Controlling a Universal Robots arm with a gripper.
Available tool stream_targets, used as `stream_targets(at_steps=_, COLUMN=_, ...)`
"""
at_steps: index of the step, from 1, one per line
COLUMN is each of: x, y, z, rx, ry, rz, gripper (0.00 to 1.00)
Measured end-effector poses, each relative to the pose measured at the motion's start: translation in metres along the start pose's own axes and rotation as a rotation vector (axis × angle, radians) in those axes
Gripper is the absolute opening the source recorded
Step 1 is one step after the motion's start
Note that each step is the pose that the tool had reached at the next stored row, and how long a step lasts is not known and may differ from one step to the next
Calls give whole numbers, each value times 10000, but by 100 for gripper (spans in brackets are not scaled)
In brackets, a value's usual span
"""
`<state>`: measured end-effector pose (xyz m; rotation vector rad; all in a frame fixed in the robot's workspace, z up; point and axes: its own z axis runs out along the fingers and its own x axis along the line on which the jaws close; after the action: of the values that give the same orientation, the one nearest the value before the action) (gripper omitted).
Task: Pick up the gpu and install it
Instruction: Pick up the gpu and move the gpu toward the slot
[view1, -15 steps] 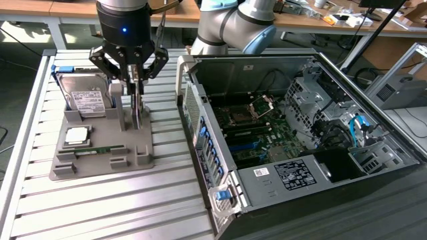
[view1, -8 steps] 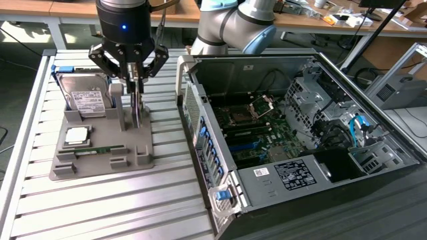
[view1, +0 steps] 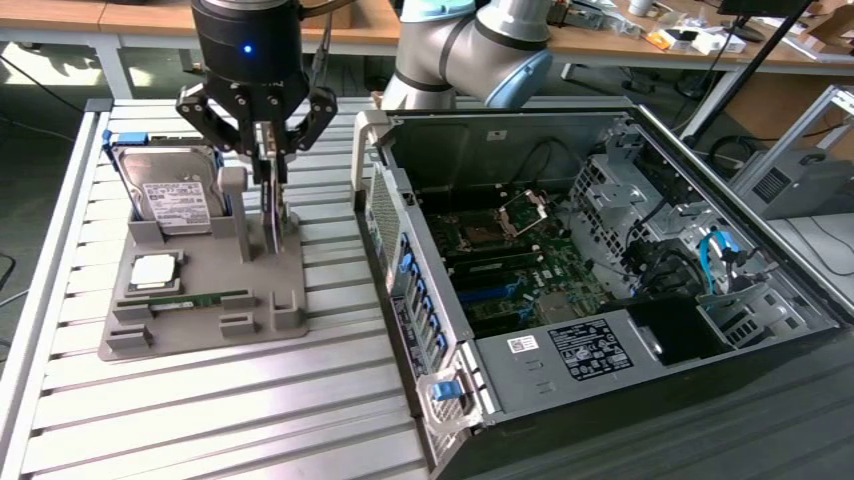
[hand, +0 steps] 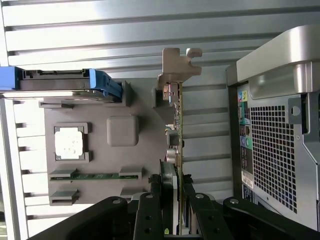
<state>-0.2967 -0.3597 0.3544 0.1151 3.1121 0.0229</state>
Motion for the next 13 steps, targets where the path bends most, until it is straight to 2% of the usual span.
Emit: stream_targets(at_steps=13, x=-2, y=1, z=-63, rx=0, ry=0, rz=0, gripper=27)
